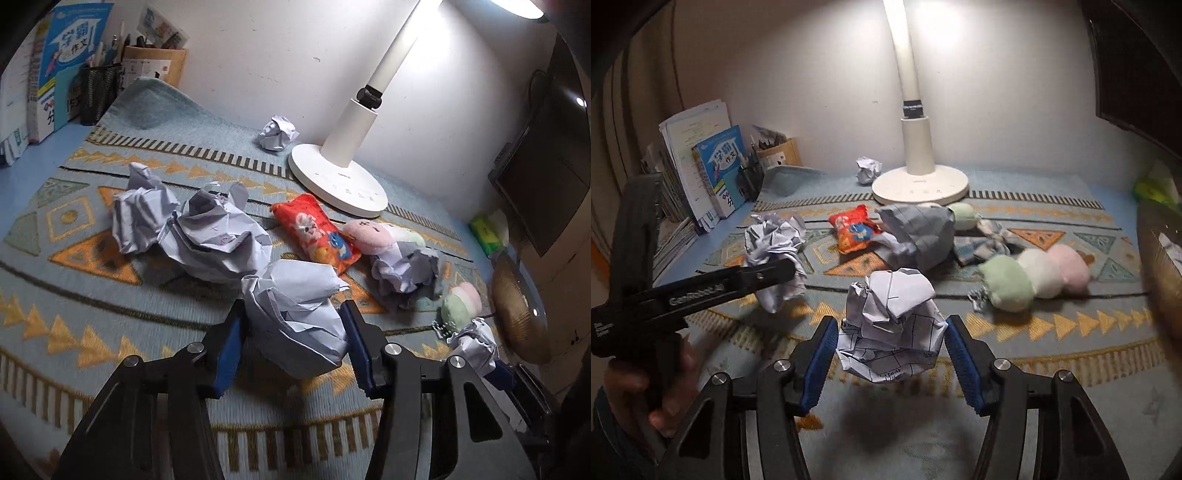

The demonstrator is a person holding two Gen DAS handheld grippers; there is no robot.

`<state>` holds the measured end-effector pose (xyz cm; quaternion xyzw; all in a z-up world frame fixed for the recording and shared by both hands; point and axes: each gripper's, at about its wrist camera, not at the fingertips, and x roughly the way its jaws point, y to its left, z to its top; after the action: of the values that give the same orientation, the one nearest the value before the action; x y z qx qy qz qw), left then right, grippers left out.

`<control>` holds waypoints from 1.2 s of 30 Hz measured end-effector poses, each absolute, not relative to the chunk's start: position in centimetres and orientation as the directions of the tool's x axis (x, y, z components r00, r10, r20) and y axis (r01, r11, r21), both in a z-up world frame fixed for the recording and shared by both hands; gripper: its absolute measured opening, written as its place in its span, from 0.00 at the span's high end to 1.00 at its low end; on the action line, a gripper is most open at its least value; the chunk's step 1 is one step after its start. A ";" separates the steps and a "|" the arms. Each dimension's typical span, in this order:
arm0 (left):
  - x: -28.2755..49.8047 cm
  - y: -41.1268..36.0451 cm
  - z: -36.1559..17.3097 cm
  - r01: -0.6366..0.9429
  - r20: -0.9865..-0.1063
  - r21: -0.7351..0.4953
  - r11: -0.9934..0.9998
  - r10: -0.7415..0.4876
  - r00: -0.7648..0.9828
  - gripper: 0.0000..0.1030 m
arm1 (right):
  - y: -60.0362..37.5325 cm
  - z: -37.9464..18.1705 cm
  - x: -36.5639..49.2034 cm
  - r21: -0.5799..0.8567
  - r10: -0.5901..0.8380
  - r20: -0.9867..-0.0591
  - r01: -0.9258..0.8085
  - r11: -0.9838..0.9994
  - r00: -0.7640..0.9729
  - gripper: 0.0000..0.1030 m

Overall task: Organize objects
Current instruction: 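Grasp and lift a crumpled paper ball with each tool, then carry both paper balls over the amber glass bowl and open both tools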

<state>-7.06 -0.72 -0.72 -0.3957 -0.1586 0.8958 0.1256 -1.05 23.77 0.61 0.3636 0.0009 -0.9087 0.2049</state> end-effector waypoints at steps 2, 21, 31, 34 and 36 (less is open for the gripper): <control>-5.2 -0.5 -0.2 -0.107 -0.656 -0.385 -0.917 0.353 -0.667 0.53 | 25.0 0.3 -0.8 0.183 -0.377 -0.679 0.352 -0.918 -0.630 0.43; -0.2 4.5 -1.1 -0.211 -0.682 -0.234 -0.949 0.315 -0.660 0.53 | 27.2 -2.2 1.1 0.244 -0.400 -0.747 0.341 -0.908 -0.530 0.20; -0.1 4.3 -1.1 -0.193 -0.678 -0.237 -0.952 0.304 -0.669 0.52 | 25.4 -2.2 1.6 0.132 -0.326 -0.751 0.352 -0.926 -0.574 0.41; 0.0 4.5 -1.0 -0.187 -0.681 -0.215 -0.959 0.285 -0.674 0.52 | 25.7 -1.6 2.0 0.120 -0.319 -0.737 0.350 -0.929 -0.596 0.42; 0.0 4.6 -1.0 -0.184 -0.684 -0.205 -0.961 0.275 -0.675 0.52 | 26.6 -0.4 2.1 0.132 -0.324 -0.717 0.337 -0.932 -0.617 0.42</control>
<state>-0.01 4.57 -1.00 -0.3829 -0.0597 0.9133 0.1258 2.13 26.59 -0.42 0.3971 0.0078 -0.8992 0.1837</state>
